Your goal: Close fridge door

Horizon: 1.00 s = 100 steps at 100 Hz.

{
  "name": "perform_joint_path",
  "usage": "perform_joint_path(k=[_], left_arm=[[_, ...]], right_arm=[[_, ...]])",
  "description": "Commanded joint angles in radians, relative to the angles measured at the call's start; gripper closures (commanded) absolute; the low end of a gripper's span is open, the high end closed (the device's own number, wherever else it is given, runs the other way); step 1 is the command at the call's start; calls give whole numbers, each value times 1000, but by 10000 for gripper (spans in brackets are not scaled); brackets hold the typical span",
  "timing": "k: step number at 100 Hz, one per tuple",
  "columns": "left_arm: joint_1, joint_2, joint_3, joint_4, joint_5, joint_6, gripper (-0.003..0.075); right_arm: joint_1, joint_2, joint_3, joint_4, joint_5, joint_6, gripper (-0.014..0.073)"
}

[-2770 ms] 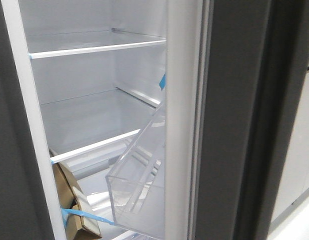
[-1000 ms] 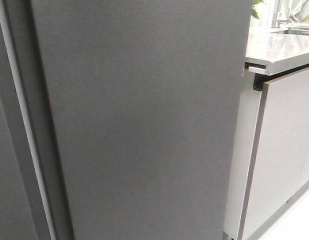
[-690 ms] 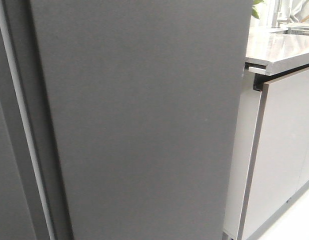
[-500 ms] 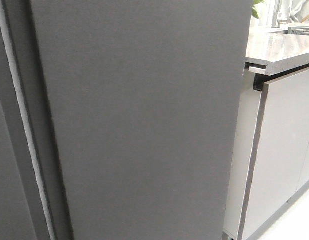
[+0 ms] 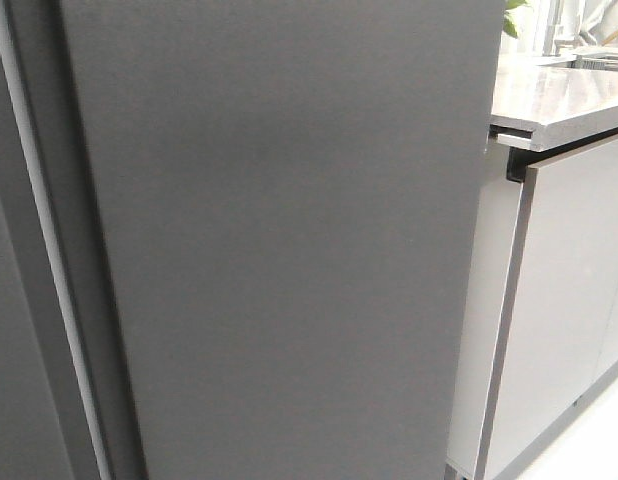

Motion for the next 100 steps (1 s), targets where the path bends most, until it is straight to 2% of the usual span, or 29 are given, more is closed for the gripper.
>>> perform_joint_path(k=[1, 17, 31, 83, 93, 100], left_arm=[[-5, -10, 35, -4, -73, -4, 740], [-5, -10, 35, -4, -73, -4, 740], [-5, -10, 35, -4, -73, -4, 740], [-5, -10, 35, -4, -73, -4, 740], [-5, -10, 35, -4, -73, -4, 740], [-5, -10, 35, -4, -73, -4, 740]], right_arm=[[-4, -86, 76, -20, -71, 17, 638], [-4, -224, 203, -20, -88, 17, 638], [-4, -281, 238, -18, -85, 17, 638], [-4, -285, 238, -22, -49, 17, 638], [-4, -293, 248, -45, -80, 15, 638], [-43, -306, 282, -45, -122, 15, 638]])
